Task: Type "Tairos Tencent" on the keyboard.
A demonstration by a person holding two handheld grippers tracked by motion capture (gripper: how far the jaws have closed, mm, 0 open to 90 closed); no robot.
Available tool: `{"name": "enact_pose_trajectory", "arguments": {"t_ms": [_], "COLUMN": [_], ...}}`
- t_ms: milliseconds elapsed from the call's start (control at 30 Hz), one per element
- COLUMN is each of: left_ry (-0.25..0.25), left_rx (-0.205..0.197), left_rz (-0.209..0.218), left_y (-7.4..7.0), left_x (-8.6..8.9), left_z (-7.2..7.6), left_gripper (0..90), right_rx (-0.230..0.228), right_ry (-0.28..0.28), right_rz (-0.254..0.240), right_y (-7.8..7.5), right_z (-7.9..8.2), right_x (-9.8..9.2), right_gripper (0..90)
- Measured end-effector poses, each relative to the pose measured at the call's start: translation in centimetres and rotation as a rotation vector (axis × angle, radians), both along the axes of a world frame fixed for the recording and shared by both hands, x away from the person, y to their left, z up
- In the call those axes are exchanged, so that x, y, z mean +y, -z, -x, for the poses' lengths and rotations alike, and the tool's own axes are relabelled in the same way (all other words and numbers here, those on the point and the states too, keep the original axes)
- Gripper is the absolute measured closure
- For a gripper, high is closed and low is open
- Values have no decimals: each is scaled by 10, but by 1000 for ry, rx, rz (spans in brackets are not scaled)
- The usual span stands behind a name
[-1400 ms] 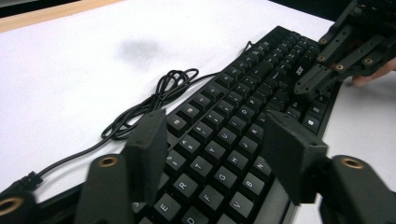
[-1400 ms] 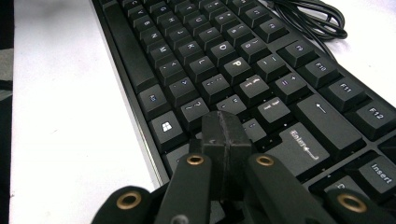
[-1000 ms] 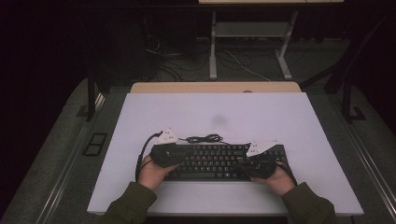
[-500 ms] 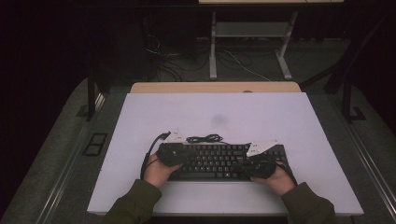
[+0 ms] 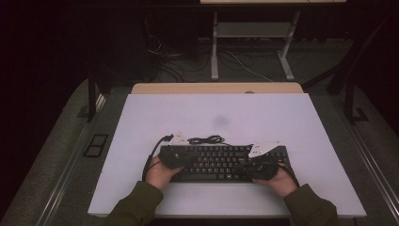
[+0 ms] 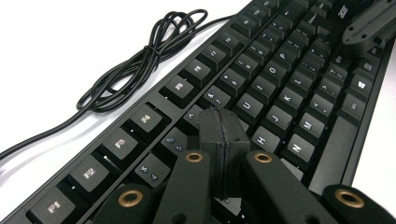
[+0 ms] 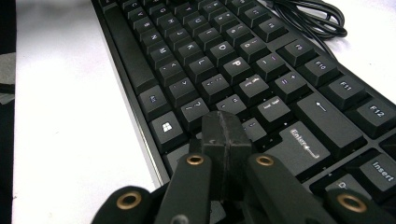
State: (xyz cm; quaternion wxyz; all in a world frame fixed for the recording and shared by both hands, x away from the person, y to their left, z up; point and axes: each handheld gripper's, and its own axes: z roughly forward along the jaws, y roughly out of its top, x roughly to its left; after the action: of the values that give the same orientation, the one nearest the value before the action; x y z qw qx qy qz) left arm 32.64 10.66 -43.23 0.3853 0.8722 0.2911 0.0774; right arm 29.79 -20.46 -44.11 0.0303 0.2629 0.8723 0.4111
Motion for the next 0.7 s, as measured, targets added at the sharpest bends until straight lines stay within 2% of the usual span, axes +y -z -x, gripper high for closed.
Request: {"name": "enact_pose_trajectory", "arguments": {"t_ms": [233, 367, 567, 633, 667, 700], "left_ry": [-3, -9, -19, -26, -21, -31], "left_rx": [1, -4, -8, -19, -23, -23], "left_rz": [15, 43, 59, 73, 64, 77], "left_y": [0, -3, -5, -6, -7, -7], "left_x": [2, 5, 8, 8, 10, 10], "left_z": [-1, 0, 2, 4, 4, 4], "left_gripper": [889, 889, 886, 849, 820, 790], "right_rx": [-1, -1, 0, 0, 0, 0], "right_ry": [1, 1, 1, 1, 1, 1], "right_rz": [1, 1, 0, 0, 0, 0], "right_y": [0, 0, 0, 0, 0, 0], "right_z": [0, 0, 0, 0, 0, 0], "right_x": [0, 0, 0, 0, 0, 0], "right_gripper": [895, 894, 894, 894, 894, 894]}}
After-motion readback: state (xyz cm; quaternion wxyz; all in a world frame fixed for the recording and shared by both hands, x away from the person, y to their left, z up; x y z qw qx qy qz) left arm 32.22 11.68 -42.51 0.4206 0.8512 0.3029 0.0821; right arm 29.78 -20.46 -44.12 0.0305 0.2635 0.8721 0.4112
